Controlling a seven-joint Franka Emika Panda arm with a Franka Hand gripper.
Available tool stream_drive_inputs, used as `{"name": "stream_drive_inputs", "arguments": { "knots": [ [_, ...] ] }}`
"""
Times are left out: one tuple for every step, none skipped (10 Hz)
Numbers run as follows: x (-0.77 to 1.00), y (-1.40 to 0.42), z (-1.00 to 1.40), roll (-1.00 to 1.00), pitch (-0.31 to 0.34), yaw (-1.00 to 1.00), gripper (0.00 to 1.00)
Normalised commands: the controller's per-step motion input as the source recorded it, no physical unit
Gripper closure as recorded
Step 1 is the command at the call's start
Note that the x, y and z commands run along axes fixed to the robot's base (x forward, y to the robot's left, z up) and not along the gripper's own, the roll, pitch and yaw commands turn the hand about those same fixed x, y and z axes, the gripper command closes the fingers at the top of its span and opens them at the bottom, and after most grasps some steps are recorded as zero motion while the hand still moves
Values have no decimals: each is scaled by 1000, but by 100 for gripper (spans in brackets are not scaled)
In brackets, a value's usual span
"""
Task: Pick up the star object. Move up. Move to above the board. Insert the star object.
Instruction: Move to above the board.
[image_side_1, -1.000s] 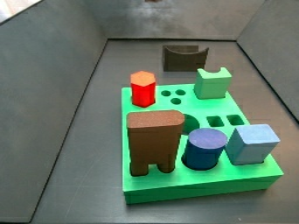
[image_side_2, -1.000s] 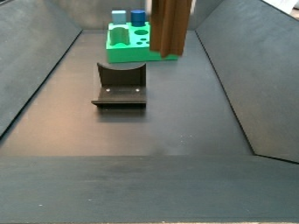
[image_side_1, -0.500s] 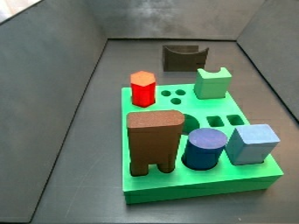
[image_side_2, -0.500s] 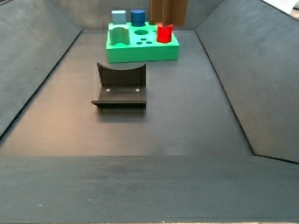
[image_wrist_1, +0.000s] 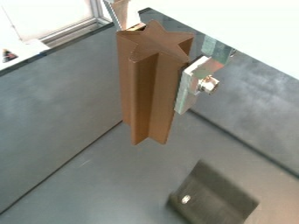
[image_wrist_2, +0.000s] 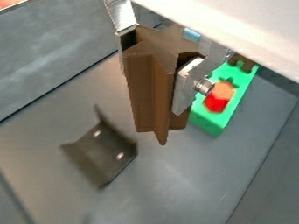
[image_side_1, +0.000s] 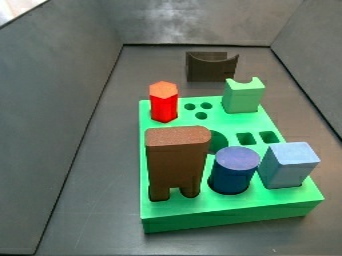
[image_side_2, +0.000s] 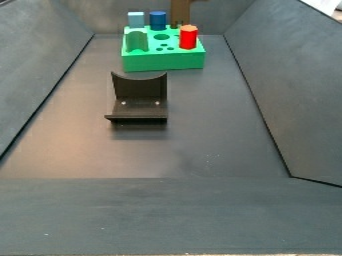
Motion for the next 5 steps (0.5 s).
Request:
{"name": "stream_drive_inputs", "arguments": {
  "knots": [
    [-33, -1000, 163, -13, 39, 4, 100],
    [-32, -1000, 165, -10, 37, 6, 100],
    [-30, -1000, 171, -19, 44, 6, 100],
    [-27, -1000, 178, 3, 53, 5, 100],
    [-22, -1000, 182, 5, 55, 7, 100]
  ]
}}
